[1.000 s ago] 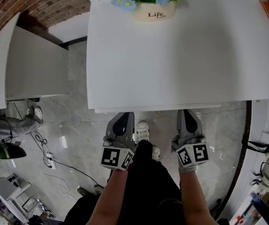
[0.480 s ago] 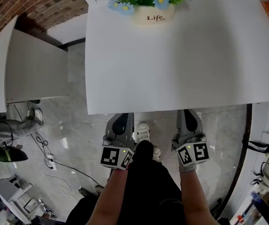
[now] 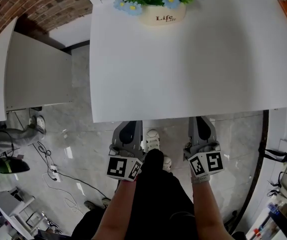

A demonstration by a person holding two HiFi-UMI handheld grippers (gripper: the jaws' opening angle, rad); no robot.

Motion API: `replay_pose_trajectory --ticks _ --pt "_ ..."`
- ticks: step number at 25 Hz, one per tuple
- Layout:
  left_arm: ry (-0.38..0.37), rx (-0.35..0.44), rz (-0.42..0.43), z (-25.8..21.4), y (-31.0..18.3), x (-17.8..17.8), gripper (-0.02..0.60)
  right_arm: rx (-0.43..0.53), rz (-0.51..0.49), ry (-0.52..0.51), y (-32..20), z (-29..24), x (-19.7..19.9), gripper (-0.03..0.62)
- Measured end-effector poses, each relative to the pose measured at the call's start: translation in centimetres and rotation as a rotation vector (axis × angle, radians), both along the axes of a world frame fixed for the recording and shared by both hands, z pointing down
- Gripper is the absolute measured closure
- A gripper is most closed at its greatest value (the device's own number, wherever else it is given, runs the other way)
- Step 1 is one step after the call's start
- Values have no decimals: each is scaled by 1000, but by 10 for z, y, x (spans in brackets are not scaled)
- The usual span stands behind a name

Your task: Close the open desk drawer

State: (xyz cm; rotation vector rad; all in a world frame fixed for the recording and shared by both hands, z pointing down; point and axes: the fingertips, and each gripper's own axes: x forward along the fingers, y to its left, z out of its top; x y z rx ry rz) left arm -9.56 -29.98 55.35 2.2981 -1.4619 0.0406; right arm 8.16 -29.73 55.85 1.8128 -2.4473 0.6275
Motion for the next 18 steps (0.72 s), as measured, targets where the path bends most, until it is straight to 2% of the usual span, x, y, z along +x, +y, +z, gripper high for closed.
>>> replay_pose_trajectory --ticks 6,18 --pt "-8 -20 -10 1 3 -1 578 -2 1 22 7 -4 5 594" --pt "-20 28 -32 -29 21 -9 578 66 -43 53 30 -46 14 595"
